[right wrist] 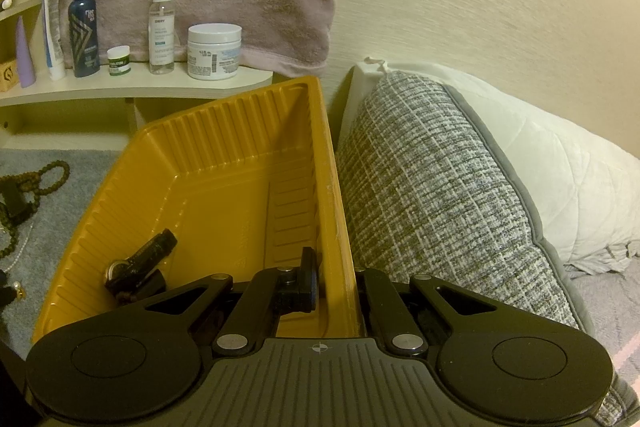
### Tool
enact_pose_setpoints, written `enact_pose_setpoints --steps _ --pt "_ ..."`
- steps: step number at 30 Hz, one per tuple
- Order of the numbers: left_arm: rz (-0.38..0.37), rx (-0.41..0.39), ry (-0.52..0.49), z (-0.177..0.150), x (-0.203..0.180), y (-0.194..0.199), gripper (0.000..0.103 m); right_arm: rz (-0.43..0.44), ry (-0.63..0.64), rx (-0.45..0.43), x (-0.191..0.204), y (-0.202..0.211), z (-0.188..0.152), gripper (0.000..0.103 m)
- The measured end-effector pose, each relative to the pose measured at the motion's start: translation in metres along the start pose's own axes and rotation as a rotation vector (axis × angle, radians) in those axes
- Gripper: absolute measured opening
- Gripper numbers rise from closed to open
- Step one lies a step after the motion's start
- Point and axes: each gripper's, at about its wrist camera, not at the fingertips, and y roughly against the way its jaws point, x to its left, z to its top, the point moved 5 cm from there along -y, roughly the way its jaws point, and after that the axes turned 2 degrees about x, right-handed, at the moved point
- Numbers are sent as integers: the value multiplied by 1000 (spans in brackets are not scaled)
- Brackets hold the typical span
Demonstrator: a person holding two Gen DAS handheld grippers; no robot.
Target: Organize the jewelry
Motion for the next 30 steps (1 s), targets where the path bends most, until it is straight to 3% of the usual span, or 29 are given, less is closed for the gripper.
enact_pose_setpoints --steps 13,17,20,27,30 --pt "-25 -36 -35 12 -4 -15 12 0 -1 1 0 0 0 4" --pt "-47 -45 -10 14 -4 -10 26 0 -2 2 -1 -1 0 4" --pt "-51 -38 -6 12 -7 -12 29 0 -1 2 -1 -1 0 5" --pt "-51 -47 29 17 -6 -17 29 -1 1 4 -1 -2 -1 5" --pt "-53 -38 25 18 -7 -19 17 -1 1 4 -2 -2 -1 5"
